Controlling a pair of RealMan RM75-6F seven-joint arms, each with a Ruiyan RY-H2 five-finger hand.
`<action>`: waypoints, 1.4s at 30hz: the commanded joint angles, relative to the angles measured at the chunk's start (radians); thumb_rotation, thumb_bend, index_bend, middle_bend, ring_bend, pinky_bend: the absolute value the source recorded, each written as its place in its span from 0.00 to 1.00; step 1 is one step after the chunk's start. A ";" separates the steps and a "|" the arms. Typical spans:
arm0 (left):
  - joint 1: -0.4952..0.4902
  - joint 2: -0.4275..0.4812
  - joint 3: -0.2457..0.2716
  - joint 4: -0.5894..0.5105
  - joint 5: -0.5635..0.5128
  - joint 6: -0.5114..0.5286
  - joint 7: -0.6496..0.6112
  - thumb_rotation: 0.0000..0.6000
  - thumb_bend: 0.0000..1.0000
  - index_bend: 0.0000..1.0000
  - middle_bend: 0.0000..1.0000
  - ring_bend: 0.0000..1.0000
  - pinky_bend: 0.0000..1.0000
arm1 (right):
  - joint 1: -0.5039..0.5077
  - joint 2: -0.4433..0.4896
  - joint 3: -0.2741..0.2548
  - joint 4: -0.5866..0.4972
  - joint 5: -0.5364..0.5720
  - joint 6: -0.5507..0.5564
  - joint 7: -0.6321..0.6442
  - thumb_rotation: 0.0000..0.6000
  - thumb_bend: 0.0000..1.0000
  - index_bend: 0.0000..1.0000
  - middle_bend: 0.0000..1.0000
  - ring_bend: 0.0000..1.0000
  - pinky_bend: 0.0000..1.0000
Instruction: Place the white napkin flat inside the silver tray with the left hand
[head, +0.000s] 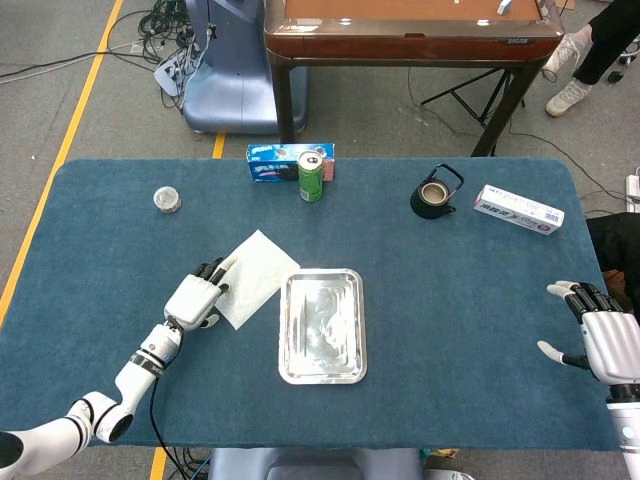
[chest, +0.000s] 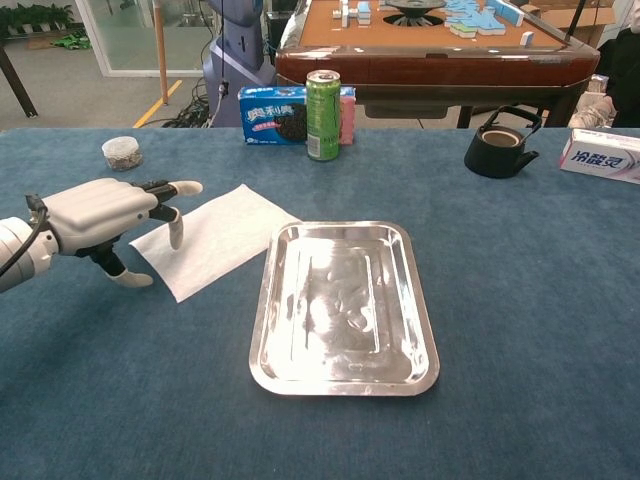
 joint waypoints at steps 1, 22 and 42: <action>-0.001 -0.004 -0.002 0.003 -0.003 0.000 -0.001 1.00 0.21 0.46 0.00 0.00 0.16 | 0.000 0.000 0.000 0.000 0.000 0.000 -0.001 1.00 0.07 0.25 0.24 0.17 0.26; -0.001 -0.016 -0.006 0.013 -0.019 0.005 -0.019 1.00 0.32 0.53 0.00 0.00 0.17 | 0.000 0.002 0.002 0.000 0.004 -0.003 0.004 1.00 0.07 0.25 0.24 0.17 0.26; 0.013 -0.009 -0.008 -0.001 -0.023 0.026 -0.072 1.00 0.34 0.58 0.00 0.00 0.19 | 0.000 0.001 0.003 0.000 0.007 -0.002 0.001 1.00 0.07 0.26 0.24 0.17 0.26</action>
